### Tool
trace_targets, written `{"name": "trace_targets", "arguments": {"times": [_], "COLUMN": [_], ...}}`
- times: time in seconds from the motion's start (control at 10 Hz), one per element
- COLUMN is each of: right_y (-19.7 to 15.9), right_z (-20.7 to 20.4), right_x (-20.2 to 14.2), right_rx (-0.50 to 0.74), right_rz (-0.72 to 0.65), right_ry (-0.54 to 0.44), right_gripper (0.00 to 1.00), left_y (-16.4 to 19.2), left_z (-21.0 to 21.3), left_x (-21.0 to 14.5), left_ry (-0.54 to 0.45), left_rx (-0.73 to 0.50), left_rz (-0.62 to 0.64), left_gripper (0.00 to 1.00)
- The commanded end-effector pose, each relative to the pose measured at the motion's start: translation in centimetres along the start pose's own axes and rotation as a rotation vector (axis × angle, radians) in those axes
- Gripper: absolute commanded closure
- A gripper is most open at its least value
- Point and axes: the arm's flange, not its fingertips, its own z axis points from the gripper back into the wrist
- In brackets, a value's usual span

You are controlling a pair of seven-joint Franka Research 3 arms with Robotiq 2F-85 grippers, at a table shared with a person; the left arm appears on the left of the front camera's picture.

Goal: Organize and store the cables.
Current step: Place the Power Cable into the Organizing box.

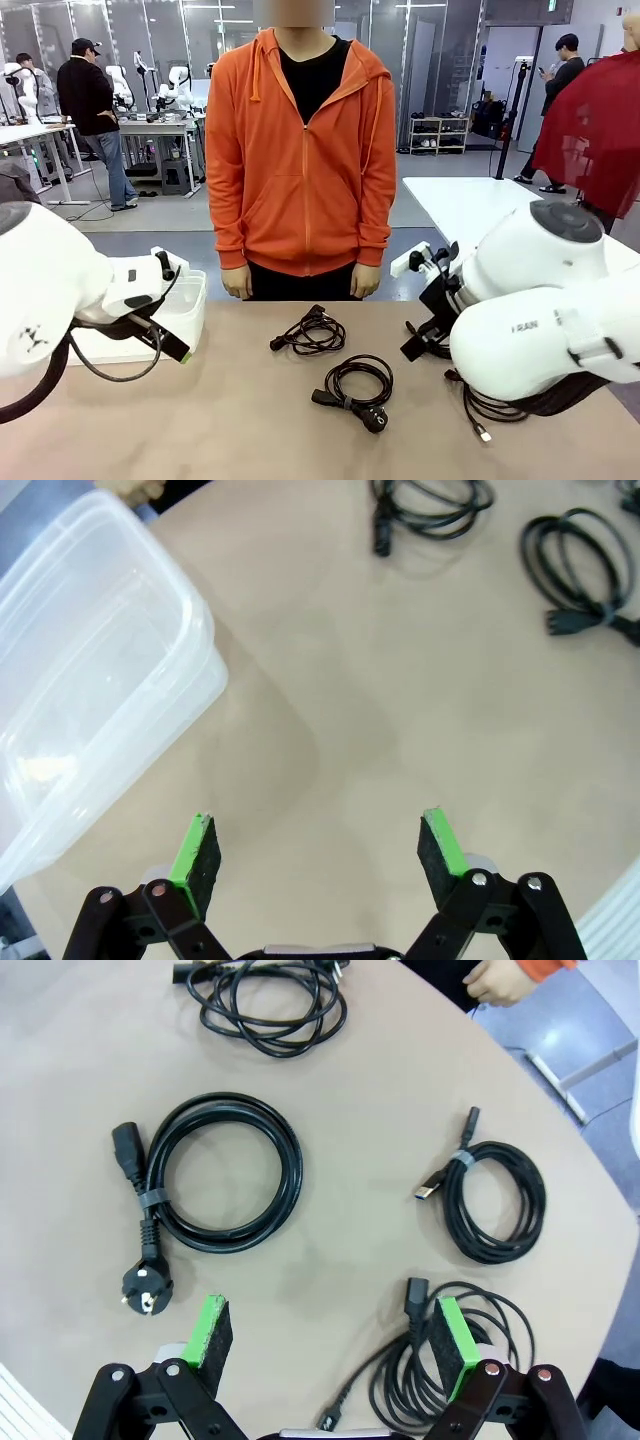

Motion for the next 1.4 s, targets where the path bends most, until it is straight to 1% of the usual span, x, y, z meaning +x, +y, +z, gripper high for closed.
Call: {"name": "trace_targets", "arguments": {"times": [0.0, 0.1, 0.3, 0.5, 0.6, 0.7, 1.0, 1.1, 1.2, 1.3], "right_y": [-0.6, -1.1, -2.8, -5.0, -6.2, -7.3, -10.3, -10.6, -11.5, -11.8], "right_z": [5.5, 8.2, 14.1, 18.0, 19.3, 21.0, 22.8, 23.6, 23.5, 23.9], "right_x": [1.2, 1.9, 3.0, 3.0, 2.5, 1.5, -1.6, -2.8, -3.3, -4.2], "right_rx": [-0.006, 0.016, 0.041, 0.000, -0.021, 0.000, -0.018, -0.009, -0.035, -0.043], "right_rz": [0.018, 0.034, 0.027, 0.025, 0.015, -0.017, -0.057, -0.075, -0.069, -0.088], "right_ry": [0.055, 0.082, 0.078, 0.042, 0.011, -0.014, -0.059, -0.069, -0.080, -0.078], "right_gripper": [0.00, 0.00, 0.00, 0.00, 0.00, 0.00, 0.00, 0.00, 0.00, 0.00], "left_y": [-0.6, -0.9, -1.3, -1.2, -0.8, -0.6, 1.6, 1.9, 2.7, 3.3], "left_z": [6.0, 8.5, 14.3, 19.1, 21.1, 23.8, 28.1, 29.6, 29.3, 30.1], "left_x": [-1.3, -1.4, -2.1, -3.0, -3.7, -4.9, -6.7, -7.3, -7.4, -8.0], "left_ry": [0.023, 0.027, 0.016, -0.041, -0.071, -0.083, -0.171, -0.174, -0.185, -0.210], "left_rx": [-0.088, -0.103, -0.132, -0.095, -0.081, -0.076, -0.017, -0.003, 0.012, 0.011], "left_rz": [-0.043, -0.053, -0.077, -0.144, -0.138, -0.128, -0.067, -0.046, -0.053, -0.027], "left_gripper": [0.00, 0.00, 0.00, 0.00, 0.00, 0.00, 0.00, 0.00, 0.00, 0.00]}}
